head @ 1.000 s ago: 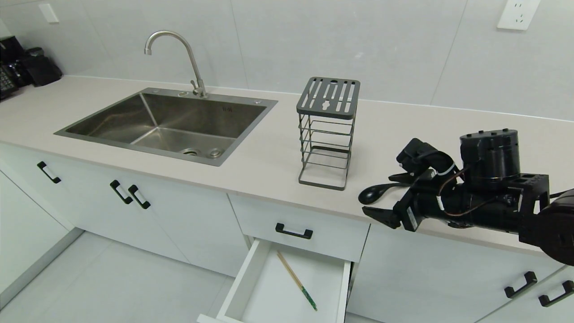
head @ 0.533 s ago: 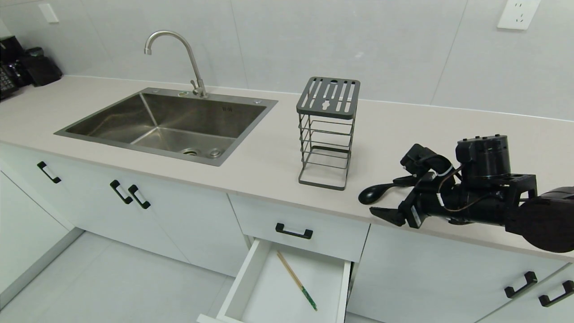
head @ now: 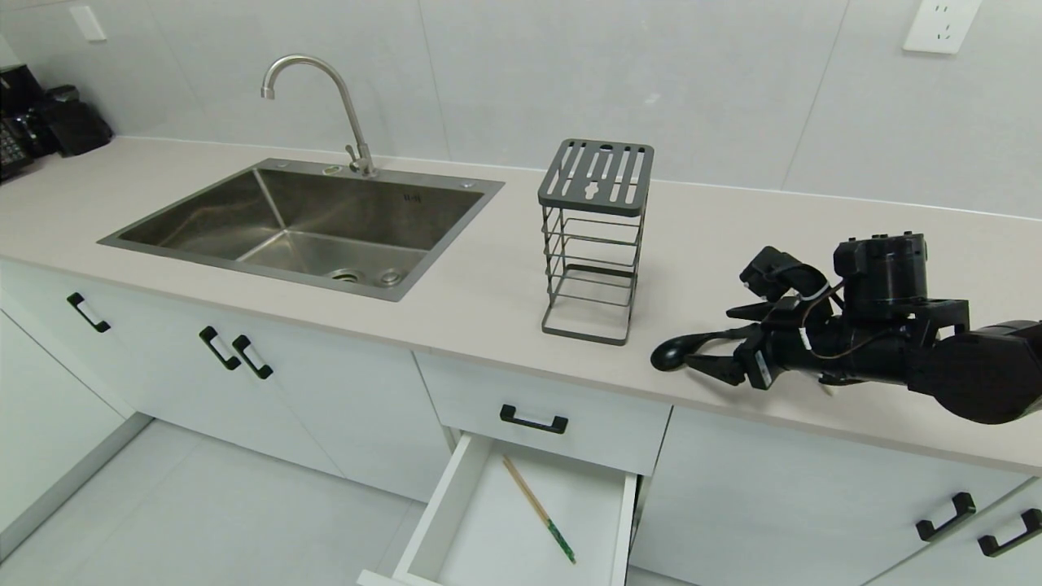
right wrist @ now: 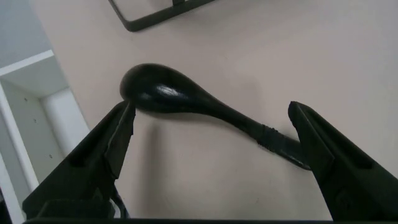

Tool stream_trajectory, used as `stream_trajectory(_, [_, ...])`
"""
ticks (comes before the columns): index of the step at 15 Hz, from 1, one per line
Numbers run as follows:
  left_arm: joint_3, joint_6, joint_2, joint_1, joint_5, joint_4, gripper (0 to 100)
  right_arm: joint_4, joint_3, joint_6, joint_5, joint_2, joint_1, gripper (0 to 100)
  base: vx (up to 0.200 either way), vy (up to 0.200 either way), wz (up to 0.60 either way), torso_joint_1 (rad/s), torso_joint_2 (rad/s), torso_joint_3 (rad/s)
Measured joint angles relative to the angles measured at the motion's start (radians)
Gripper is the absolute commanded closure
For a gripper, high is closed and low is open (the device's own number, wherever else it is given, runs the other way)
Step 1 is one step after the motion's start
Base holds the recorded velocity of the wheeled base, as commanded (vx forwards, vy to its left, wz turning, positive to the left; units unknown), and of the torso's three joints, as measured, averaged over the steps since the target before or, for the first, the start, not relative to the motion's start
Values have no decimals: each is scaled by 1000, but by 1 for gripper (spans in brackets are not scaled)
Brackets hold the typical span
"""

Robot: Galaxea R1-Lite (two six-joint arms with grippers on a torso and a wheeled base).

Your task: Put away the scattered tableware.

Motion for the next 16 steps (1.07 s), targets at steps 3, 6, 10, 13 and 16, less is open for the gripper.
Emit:
stream_trajectory(3, [0, 0, 0, 0, 0, 0, 0, -2, -4, -2, 25, 23, -6, 0, 0, 0, 0, 0, 0, 0])
stream_trajectory(6, [0, 0, 0, 0, 0, 0, 0, -3, -28, -2, 33, 51, -6, 0, 0, 0, 0, 0, 0, 0])
stream_trajectory(10, [0, 0, 0, 0, 0, 0, 0, -7, -64, -2, 57, 101, -5, 0, 0, 0, 0, 0, 0, 0])
stream_trajectory(13, [0, 0, 0, 0, 0, 0, 0, -11, -98, -1, 58, 136, -4, 0, 0, 0, 0, 0, 0, 0])
stream_trajectory(16, [0, 0, 0, 0, 0, 0, 0, -15, -101, -1, 60, 147, -3, 100, 0, 0, 0, 0, 0, 0])
